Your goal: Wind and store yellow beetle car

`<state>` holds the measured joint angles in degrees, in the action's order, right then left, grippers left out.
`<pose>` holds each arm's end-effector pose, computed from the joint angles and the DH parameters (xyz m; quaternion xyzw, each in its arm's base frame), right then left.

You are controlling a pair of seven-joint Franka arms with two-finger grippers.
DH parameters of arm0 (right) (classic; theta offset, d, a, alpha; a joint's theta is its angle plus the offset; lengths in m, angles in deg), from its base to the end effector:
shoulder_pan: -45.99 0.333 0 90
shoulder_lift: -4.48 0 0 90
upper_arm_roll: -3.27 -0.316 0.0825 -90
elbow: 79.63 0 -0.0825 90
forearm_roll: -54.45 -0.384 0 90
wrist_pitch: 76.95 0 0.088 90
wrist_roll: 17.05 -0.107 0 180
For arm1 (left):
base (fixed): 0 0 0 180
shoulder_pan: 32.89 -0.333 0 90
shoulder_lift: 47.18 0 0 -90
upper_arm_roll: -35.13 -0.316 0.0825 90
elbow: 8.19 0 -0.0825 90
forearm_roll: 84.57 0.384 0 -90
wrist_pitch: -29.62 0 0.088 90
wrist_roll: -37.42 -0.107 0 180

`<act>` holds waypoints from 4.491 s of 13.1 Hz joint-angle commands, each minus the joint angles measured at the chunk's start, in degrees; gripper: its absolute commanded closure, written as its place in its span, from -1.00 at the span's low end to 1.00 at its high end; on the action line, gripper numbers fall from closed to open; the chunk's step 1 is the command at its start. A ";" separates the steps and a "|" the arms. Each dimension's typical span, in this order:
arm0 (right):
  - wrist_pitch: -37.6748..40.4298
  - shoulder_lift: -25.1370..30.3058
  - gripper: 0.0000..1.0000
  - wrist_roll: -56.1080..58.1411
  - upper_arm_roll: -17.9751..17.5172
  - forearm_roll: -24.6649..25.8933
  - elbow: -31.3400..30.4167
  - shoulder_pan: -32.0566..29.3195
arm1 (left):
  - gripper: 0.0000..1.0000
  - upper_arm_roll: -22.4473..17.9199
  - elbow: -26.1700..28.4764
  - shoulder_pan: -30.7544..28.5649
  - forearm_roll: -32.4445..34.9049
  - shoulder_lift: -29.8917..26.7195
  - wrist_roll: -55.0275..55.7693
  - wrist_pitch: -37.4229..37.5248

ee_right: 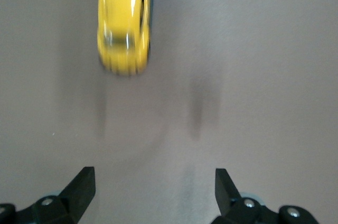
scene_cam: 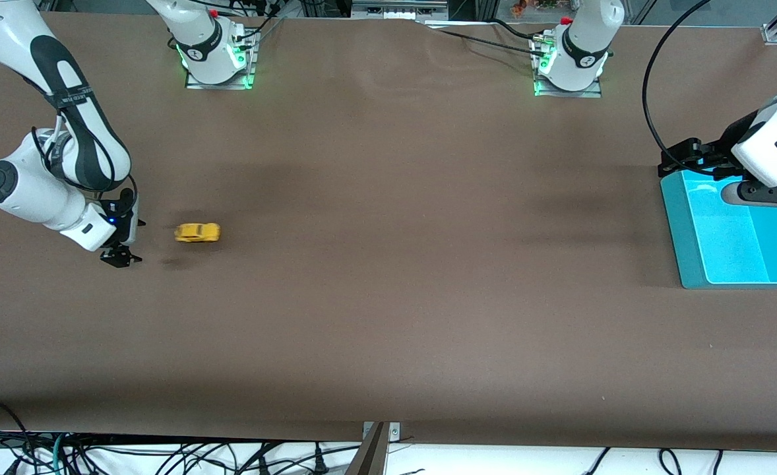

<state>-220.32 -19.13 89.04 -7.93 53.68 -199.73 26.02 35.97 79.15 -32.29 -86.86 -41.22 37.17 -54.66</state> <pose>0.5771 -0.0901 0.2257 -0.6699 -0.7412 -0.0365 0.0225 0.5728 -0.0186 0.5796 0.9966 -0.0151 -0.0788 0.0199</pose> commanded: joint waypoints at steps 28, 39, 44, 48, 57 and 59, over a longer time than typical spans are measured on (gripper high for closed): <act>42.82 28.88 -1.00 -104.42 1.89 -1.42 15.87 12.23 | -1.00 0.31 24.51 -0.50 8.70 2.22 -64.22 -21.23; 42.38 28.00 -1.00 -104.24 3.47 -1.25 15.43 12.41 | -1.00 -1.98 48.98 -8.60 8.97 3.44 -83.59 -59.23; 42.38 28.09 -1.00 -104.42 3.47 -1.07 15.26 12.58 | -1.00 -3.04 49.07 -11.67 8.88 8.89 -88.15 -66.26; 42.29 28.09 -1.00 -104.42 4.88 -0.90 15.26 14.34 | -1.00 -3.04 50.03 -11.77 8.88 11.26 -88.60 -70.31; 42.56 28.18 -1.00 -104.24 4.96 -0.72 15.26 14.43 | -1.00 -2.69 50.22 -11.33 8.88 8.11 -88.69 -67.79; 42.65 28.53 -1.00 -104.07 5.32 -0.72 15.08 14.51 | -1.00 -2.68 50.12 -11.24 8.88 7.31 -88.69 -67.24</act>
<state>-178.66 8.67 -14.67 -3.70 52.59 -184.65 39.45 33.17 128.86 -43.56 -79.11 -31.61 -50.82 -123.65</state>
